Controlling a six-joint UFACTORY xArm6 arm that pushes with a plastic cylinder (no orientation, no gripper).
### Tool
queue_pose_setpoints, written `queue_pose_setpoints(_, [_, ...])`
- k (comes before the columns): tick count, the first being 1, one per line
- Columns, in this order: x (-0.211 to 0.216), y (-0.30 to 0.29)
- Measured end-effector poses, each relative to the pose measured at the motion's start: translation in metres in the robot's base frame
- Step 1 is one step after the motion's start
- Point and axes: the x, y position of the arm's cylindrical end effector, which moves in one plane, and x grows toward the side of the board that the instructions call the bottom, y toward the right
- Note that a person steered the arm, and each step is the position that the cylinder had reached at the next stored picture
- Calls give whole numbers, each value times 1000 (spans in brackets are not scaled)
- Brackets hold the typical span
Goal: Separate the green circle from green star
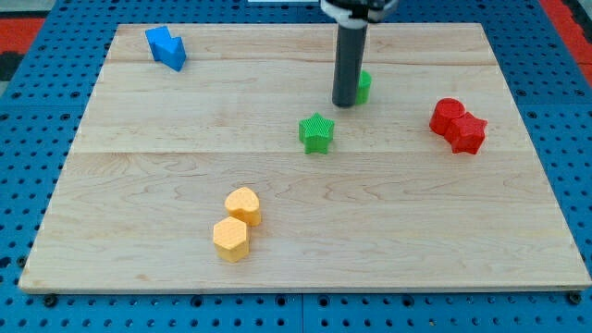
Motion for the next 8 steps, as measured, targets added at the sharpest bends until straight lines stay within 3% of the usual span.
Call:
queue_pose_setpoints(2, [-21,0])
queue_pose_setpoints(4, [26,-2])
queue_pose_setpoints(5, [1,39])
queue_pose_setpoints(8, [-1,-18])
